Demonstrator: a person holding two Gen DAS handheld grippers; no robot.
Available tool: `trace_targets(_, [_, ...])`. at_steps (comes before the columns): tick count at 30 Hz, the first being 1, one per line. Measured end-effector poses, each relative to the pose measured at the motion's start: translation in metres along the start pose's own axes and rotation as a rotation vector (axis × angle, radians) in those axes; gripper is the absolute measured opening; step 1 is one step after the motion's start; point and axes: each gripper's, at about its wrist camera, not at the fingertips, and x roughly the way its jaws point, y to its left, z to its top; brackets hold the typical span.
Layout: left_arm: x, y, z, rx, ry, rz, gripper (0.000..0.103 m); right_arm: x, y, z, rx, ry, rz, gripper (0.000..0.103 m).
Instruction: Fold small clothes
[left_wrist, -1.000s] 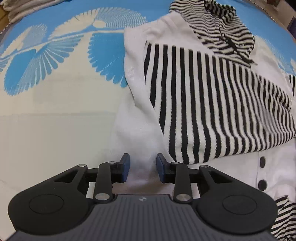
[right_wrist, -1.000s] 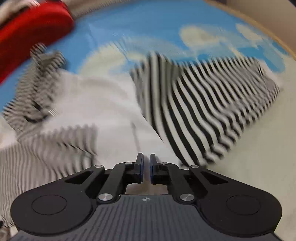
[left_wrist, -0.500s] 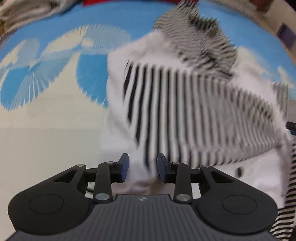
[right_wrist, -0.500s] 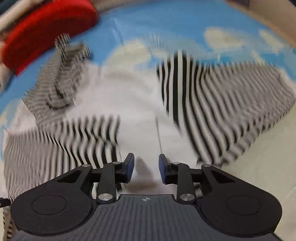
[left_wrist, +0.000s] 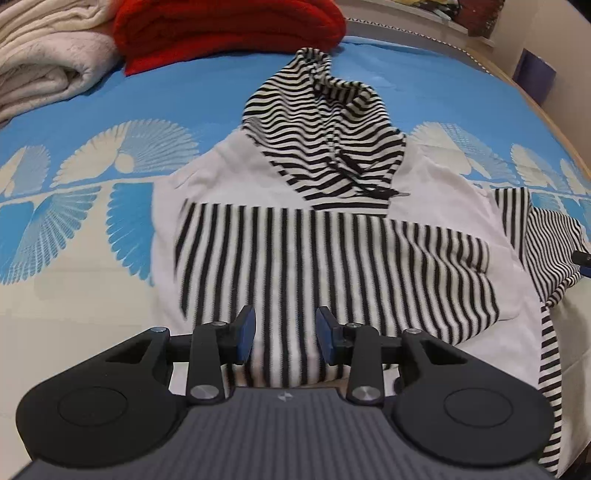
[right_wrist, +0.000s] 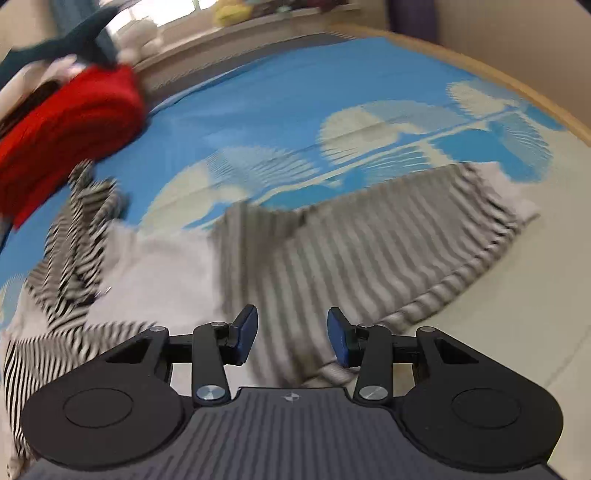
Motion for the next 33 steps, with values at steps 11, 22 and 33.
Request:
trace_targets(11, [0.011, -0.032, 0.002, 0.060, 0.002, -0.010, 0.040, 0.011, -0.151, 0.029, 0.356, -0.077, -0.092, 0.032])
trace_targets(22, [0.019, -0.021, 0.004, 0.049, 0.013, 0.022, 0.040, 0.060, -0.199, 0.031, 0.564, -0.053, -0.067, 0.045])
trace_targets(33, [0.021, -0.017, 0.007, 0.027, 0.016, 0.017, 0.040, 0.038, -0.179, 0.030, 0.596, -0.205, -0.190, 0.004])
